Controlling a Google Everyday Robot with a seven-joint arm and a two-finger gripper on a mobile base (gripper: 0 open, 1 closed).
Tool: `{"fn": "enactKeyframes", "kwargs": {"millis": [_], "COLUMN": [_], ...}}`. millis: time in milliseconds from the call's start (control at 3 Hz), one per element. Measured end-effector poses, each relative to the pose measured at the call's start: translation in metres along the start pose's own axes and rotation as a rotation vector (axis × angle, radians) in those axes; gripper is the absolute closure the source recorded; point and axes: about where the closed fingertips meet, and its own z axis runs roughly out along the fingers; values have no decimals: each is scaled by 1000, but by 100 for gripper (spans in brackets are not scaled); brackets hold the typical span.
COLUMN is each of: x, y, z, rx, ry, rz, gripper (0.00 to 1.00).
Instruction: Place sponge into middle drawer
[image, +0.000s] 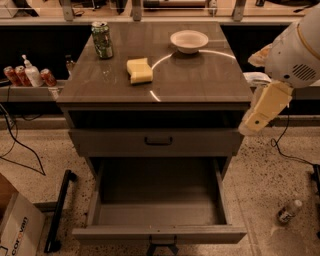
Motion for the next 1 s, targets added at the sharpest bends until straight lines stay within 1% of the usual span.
{"fn": "enactKeyframes", "kwargs": {"millis": [333, 667, 1000], "x": [0, -10, -32], "y": [0, -8, -27], "z": [1, 14, 39], "rx": [0, 21, 50], "ry": [-2, -56, -152], "rz": [0, 22, 42], "gripper": [0, 0, 0]}}
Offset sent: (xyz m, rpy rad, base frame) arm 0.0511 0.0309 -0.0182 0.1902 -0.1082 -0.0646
